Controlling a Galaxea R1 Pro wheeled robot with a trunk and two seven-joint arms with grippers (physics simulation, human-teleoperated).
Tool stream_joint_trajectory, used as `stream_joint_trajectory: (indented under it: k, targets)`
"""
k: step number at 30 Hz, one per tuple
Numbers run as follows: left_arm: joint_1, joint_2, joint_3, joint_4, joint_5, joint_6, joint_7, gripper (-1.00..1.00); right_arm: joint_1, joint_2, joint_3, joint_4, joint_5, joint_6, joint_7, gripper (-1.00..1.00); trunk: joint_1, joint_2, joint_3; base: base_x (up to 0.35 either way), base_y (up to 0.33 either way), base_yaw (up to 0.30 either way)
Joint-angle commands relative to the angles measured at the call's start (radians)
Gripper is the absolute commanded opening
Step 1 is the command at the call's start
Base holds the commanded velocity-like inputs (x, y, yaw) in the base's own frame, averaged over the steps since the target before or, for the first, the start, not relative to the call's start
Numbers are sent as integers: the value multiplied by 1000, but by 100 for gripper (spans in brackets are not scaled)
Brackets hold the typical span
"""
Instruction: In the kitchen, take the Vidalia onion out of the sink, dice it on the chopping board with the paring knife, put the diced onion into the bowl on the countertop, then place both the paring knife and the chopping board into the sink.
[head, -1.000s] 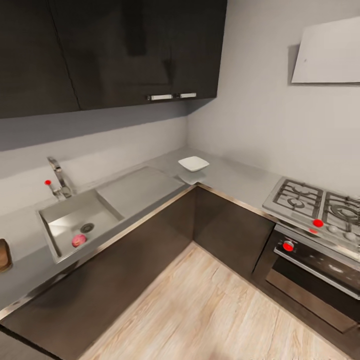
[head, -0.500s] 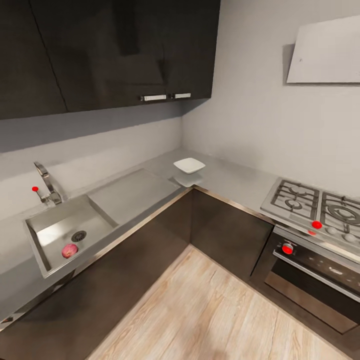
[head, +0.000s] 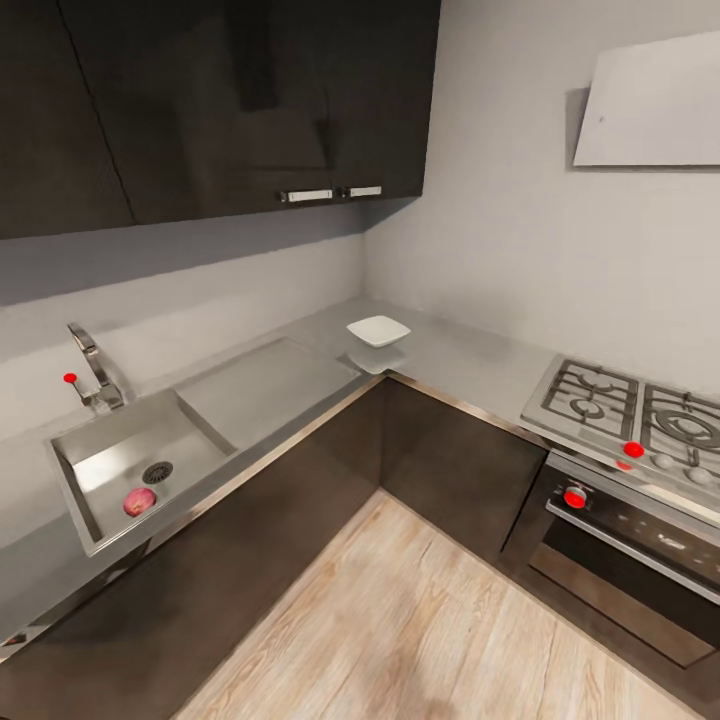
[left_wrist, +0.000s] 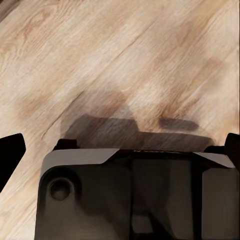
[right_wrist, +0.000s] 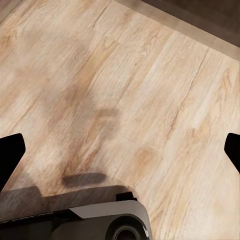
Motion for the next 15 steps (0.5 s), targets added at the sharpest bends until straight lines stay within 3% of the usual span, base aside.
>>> stream_joint_trajectory:
  k: [1,4,7,15]
  targets:
    - [-7,-3,-12,-34,7,48,0,100,0,0,1,-1,-9,-3,0,100,1,-2,-2,0,0,-39]
    - [-35,-8,-59,-118,7,147,1,100,0,0,1,-1,-9,-3,0,100,1,-2,-2,0,0,-156]
    - [-60,-10,-90,-171,7,186,2,100,0,0,1,-1,-9,-3,0,100,1,-2,-2,0,0,-254]
    - [-180,-11,-107,-262,7,323,2,100,0,-1,0,-1,-9,-4,0,100,1,-2,-2,0,0,-290]
